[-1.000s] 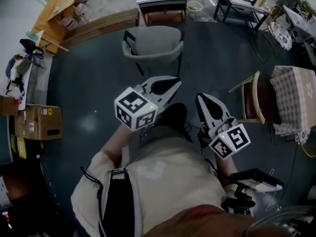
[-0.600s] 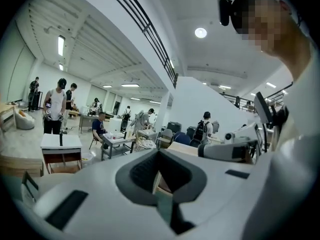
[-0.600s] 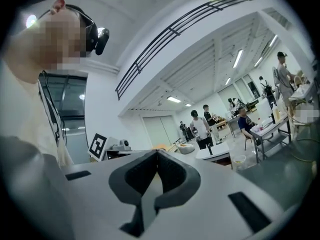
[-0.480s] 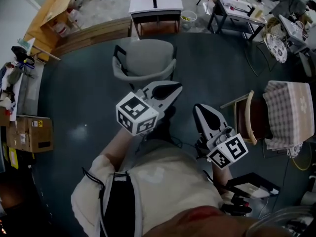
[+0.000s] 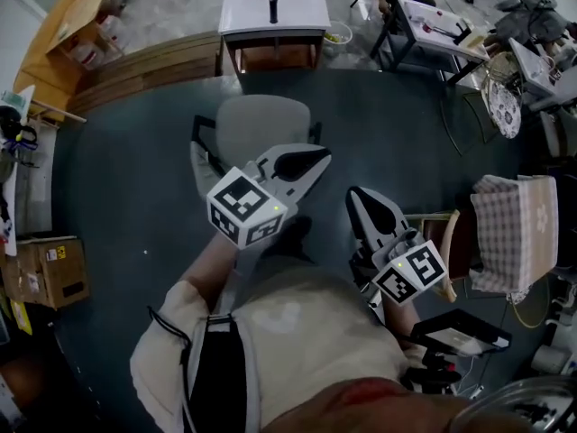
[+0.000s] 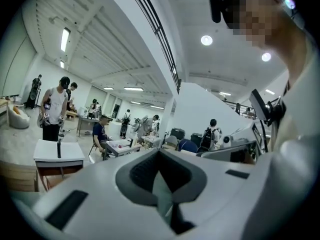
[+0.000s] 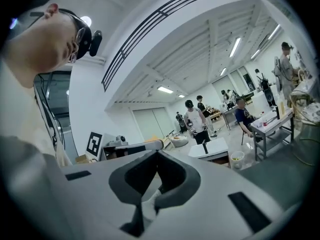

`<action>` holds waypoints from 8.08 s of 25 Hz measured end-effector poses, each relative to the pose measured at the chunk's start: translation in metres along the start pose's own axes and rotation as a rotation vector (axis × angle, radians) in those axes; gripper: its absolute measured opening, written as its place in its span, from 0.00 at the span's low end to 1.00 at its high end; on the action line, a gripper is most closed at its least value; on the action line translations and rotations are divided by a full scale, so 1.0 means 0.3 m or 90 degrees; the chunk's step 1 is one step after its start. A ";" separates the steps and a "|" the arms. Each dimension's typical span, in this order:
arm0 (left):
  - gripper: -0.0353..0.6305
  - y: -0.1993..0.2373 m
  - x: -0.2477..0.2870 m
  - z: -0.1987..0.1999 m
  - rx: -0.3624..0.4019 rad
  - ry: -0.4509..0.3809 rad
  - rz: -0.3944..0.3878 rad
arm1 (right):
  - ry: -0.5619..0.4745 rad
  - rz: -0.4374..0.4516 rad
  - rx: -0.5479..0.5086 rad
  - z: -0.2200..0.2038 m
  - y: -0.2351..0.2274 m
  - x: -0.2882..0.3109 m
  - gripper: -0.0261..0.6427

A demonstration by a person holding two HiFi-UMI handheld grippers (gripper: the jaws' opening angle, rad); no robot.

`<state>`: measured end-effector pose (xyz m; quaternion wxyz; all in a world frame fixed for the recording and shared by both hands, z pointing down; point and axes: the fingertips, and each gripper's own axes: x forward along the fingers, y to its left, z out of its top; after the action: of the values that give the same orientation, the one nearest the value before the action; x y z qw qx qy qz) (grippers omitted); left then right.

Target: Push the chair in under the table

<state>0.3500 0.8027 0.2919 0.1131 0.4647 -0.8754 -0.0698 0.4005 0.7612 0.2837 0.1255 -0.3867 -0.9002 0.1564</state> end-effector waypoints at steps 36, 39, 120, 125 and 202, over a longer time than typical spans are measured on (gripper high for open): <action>0.06 0.046 0.679 0.179 -0.003 0.005 0.078 | -0.021 0.078 0.075 0.360 -0.723 -0.040 0.06; 0.06 0.078 0.736 0.210 -0.036 -0.024 0.133 | -0.022 0.109 0.097 0.392 -0.800 -0.051 0.06; 0.06 0.169 1.647 0.265 -0.010 0.105 -0.222 | -0.140 -0.209 0.239 0.588 -1.603 -0.158 0.06; 0.06 0.066 1.746 0.240 -0.005 0.124 -0.235 | -0.154 -0.222 0.255 0.578 -1.661 -0.285 0.06; 0.06 -0.647 2.031 -0.181 0.297 0.421 -0.620 | -0.739 -1.042 1.260 -1.331 -1.439 -1.619 0.51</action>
<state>0.1886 0.1879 0.3812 0.2287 0.8191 -0.4748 0.2265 0.5805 0.1962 0.7635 0.0119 0.6042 -0.3094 0.7342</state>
